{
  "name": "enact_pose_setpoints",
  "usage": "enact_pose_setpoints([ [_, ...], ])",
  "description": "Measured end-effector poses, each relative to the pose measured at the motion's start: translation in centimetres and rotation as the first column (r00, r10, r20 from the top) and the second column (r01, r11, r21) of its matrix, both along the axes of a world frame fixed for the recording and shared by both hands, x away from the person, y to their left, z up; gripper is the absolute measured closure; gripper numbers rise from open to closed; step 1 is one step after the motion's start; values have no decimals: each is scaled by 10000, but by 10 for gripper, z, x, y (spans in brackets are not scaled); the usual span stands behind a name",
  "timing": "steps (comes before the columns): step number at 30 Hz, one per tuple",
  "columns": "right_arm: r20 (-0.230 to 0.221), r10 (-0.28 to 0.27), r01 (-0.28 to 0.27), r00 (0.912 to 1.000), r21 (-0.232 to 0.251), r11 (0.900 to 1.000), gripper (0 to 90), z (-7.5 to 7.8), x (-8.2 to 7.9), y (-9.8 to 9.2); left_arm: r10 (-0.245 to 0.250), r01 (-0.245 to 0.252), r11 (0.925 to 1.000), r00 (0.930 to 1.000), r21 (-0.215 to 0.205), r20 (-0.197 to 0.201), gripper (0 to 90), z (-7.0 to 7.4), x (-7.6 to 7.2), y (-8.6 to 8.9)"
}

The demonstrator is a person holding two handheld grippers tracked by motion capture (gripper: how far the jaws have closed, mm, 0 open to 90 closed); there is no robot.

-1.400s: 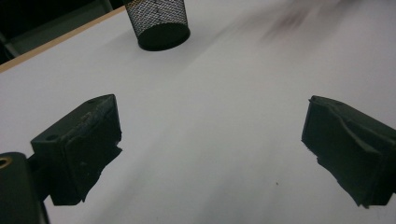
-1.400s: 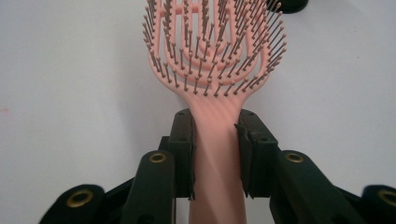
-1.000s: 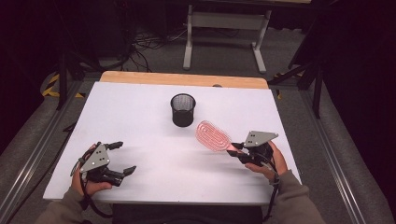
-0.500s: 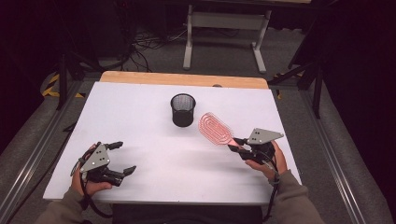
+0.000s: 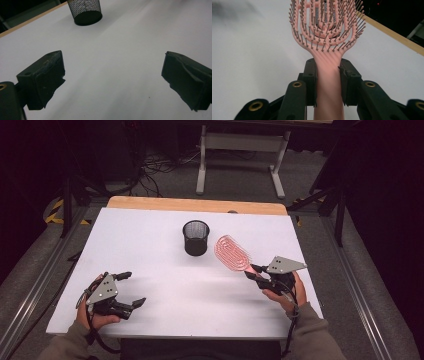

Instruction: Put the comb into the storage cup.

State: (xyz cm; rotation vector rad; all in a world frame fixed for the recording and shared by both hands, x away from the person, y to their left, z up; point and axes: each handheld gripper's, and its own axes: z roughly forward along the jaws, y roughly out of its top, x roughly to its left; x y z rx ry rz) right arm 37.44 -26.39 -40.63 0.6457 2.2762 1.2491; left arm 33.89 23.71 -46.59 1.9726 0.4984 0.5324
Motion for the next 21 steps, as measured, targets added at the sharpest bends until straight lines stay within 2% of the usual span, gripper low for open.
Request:
enact_pose_setpoints([
  [10,231,44,-51,9997,303,9995,697,1,-4,7,-2,2,10000,10000,54,-11,59,0,0,-1],
  [21,557,-139,104,9983,627,9980,698,2,-8,16,53,-53,10000,10000,34,-47,61,-1,1,-1],
])
